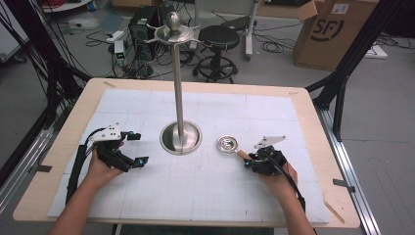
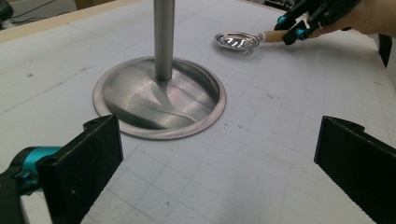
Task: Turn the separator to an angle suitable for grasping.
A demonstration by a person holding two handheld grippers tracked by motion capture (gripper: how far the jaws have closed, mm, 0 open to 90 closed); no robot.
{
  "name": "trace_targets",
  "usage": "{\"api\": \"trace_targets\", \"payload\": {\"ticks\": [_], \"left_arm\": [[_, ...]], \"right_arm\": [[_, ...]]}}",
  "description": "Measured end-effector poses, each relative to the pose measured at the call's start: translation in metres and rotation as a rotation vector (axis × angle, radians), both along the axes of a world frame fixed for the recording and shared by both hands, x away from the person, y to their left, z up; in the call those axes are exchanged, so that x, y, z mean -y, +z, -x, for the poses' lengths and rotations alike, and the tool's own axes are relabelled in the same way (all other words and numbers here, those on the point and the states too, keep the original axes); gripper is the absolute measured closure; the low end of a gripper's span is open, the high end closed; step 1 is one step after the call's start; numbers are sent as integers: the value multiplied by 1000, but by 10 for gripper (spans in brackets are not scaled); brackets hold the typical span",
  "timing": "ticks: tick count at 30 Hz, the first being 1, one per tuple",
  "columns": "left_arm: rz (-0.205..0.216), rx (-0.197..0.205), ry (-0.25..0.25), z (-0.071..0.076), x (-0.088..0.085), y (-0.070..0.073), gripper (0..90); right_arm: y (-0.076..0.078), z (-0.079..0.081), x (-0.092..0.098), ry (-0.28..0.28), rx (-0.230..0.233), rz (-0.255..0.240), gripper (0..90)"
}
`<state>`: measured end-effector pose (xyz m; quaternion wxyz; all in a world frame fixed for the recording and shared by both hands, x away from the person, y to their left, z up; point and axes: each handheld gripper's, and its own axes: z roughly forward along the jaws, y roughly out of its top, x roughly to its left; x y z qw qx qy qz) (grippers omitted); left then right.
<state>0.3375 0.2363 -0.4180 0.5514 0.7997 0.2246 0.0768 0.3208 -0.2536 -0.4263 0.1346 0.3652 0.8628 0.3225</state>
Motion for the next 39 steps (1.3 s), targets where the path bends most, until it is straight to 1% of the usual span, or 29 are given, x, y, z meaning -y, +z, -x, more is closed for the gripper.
{"api": "trace_targets", "payload": {"ticks": [5,6,9,10,11,12,13,15,16,18,19,20,21,22,23,24,26,28,30,33,34,38,39], "left_arm": [[-2,1,2,0,0,0,17],[-1,0,3,0,0,0,17],[-2,0,2,0,-1,0,17],[-1,0,2,0,-1,0,17],[-1,1,2,0,-1,0,17],[0,1,2,0,-1,0,17],[0,1,3,0,-1,0,17],[1,1,3,0,-1,0,17],[2,1,3,0,-1,0,17],[2,2,4,0,-1,1,17],[2,2,5,0,-1,1,17],[3,1,4,0,-1,1,17],[3,1,4,0,-1,1,17],[3,2,4,0,-1,1,17],[3,2,4,0,-1,1,17],[3,1,4,0,-1,1,17],[2,2,5,0,-1,1,17],[2,2,4,0,-1,1,17],[2,2,3,0,-1,1,17],[4,4,2,0,-1,1,17],[5,5,4,0,-1,1,17],[7,4,6,0,-1,1,17],[6,4,5,0,-1,1,17]], "right_arm": [[2,1,-5,44,-3,9,670],[4,2,-9,59,-13,11,671],[5,3,-12,73,-21,13,670],[5,3,-13,83,-20,15,670],[5,3,-17,107,-23,14,670],[5,3,-17,107,-23,14,670],[6,4,-20,129,-27,16,670],[6,5,-22,135,-33,15,670],[6,6,-27,171,-31,17,670],[6,7,-29,180,-31,18,670],[7,8,-34,211,-30,21,670],[7,9,-37,226,-32,22,670],[7,9,-37,226,-32,22,670],[7,12,-45,267,-35,19,670],[7,12,-45,267,-35,19,670],[7,15,-54,327,-33,21,670],[7,17,-58,337,-33,22,670],[6,20,-69,383,-25,30,669],[6,23,-77,410,-26,30,669],[4,27,-90,449,-27,45,670],[2,29,-96,468,-28,62,670],[-1,29,-100,470,-36,74,672],[-2,30,-100,464,-40,70,672]]}}
